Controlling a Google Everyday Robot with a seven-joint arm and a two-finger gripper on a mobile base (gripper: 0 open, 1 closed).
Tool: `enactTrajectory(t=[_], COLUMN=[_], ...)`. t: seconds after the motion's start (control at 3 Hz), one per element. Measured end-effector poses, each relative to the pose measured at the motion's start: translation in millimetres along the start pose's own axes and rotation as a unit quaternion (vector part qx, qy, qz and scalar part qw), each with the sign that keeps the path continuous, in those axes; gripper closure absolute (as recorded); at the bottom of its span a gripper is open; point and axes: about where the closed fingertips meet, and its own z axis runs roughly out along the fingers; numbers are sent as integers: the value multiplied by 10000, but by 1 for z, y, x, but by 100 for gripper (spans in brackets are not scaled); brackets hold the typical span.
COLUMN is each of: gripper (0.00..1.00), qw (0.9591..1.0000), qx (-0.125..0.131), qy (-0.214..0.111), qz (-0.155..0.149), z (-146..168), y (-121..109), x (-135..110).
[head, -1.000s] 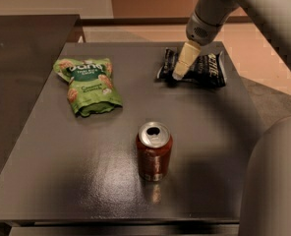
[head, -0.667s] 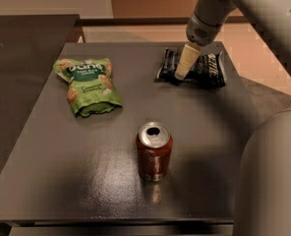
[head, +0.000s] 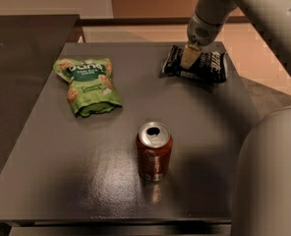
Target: Move blue chip bag near green rice chip bag
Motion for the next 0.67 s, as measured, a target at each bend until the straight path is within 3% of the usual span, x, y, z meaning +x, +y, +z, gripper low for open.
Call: enactTrajectory(t=[0.33, 0.67], gripper=[88, 100], qw=[9994, 9965], qx=[-57, -157], qy=[-206, -507], qz=[-261, -638], z=[-13, -30], y=[14, 37], x=[-18, -46])
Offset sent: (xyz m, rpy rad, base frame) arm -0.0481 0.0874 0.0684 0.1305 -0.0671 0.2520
